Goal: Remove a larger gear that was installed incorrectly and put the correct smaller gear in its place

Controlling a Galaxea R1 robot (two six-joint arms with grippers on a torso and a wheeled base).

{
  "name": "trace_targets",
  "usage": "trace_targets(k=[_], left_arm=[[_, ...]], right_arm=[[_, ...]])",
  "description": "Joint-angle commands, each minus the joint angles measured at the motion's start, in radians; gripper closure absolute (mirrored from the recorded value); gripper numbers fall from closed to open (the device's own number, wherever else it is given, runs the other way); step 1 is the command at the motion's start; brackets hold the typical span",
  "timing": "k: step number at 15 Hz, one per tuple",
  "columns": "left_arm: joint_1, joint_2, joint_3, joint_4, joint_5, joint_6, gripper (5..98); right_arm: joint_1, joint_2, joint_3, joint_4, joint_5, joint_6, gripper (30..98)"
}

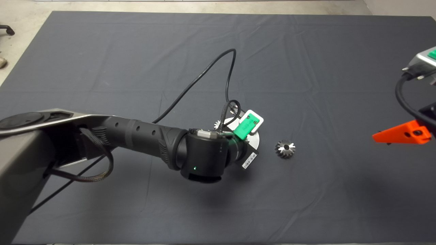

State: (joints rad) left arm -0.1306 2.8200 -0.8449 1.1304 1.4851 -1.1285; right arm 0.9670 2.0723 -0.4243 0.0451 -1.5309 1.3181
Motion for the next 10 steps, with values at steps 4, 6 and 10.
trace_targets(k=[4,6,10], left_arm=[[-0.012,-0.024,0.114,0.026,0.018,-0.004,69.8],[-0.012,-0.023,0.118,0.028,0.017,-0.005,69.8],[0.003,-0.021,0.112,0.075,0.018,-0.018,69.7]], right_arm=[[0.018,0.004,0.006,0.029,-0.049,0.007,31.7],[0.018,0.006,0.006,0.029,-0.049,0.007,31.7],[0.018,0.004,0.006,0.029,-0.051,0.007,31.7]])
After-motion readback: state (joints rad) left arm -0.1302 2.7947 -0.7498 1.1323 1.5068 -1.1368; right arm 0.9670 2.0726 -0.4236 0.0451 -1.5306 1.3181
